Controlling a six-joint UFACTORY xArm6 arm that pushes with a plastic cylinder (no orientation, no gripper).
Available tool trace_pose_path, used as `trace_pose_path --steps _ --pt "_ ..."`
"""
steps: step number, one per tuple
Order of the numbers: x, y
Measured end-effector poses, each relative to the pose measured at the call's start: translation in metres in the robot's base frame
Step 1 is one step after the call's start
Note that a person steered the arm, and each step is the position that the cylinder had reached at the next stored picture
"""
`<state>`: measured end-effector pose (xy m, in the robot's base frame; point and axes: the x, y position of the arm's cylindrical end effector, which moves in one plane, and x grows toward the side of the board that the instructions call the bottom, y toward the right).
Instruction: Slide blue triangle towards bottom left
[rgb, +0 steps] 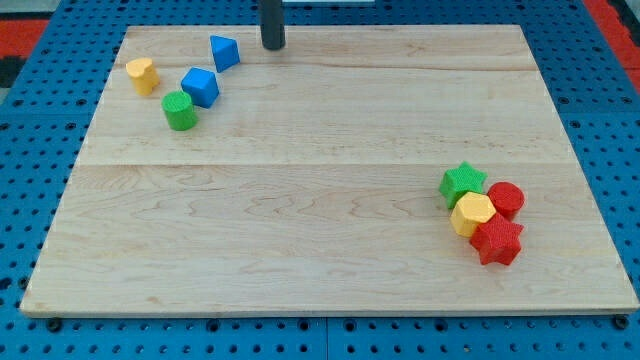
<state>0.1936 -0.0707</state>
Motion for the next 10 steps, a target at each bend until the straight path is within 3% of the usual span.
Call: trace_pose_path --steps 1,3,6,8,10 --pt "0.015 -0.078" --pt "0.072 -0.066" --pt "0.086 -0.065" --pt "0.155 -0.029" --pt "0.219 -0.042"
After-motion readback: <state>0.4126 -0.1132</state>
